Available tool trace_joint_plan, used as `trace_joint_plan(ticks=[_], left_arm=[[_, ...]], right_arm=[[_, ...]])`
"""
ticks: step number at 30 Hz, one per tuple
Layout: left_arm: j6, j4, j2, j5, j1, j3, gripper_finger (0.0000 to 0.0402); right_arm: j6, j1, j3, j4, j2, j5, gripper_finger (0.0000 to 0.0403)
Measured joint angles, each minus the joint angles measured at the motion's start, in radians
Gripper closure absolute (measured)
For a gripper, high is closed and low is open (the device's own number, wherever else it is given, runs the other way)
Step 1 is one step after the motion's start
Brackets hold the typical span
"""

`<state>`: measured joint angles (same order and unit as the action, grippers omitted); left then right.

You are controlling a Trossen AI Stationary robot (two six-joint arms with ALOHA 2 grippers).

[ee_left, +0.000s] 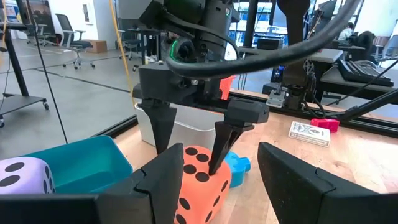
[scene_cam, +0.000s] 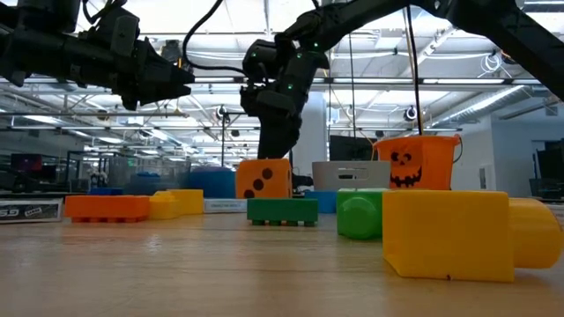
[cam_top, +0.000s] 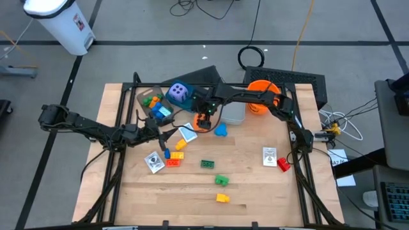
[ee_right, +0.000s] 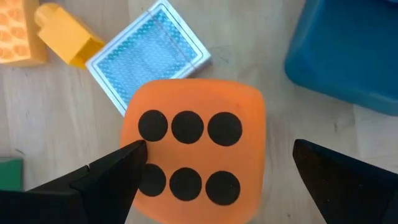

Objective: Pick & Place Toys
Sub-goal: Put the orange dice into the blue bin

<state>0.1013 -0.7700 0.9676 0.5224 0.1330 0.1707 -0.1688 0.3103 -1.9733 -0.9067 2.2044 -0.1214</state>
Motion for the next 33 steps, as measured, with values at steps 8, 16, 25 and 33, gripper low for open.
trace_joint_plan(ticks=[8, 16, 25, 33], left_arm=[[0.000, 0.000, 0.000, 0.000, 0.000, 0.000, 0.0186], [0.000, 0.000, 0.000, 0.000, 0.000, 0.000, 0.0186], [0.000, 0.000, 0.000, 0.000, 0.000, 0.000, 0.0186], [0.000, 0.000, 0.000, 0.000, 0.000, 0.000, 0.0186]], right_arm=[[-0.001, 0.003, 0.012, 0.029, 0.002, -0.024, 0.0003], [0.021, -0.008, 0.013, 0.029, 0.003, -0.015, 0.0003], [0.029, -0.024, 0.015, 0.020, 0.007, -0.035, 0.0003], [0.008, -0.022, 0.015, 0.017, 0.008, -0.082, 0.0007]])
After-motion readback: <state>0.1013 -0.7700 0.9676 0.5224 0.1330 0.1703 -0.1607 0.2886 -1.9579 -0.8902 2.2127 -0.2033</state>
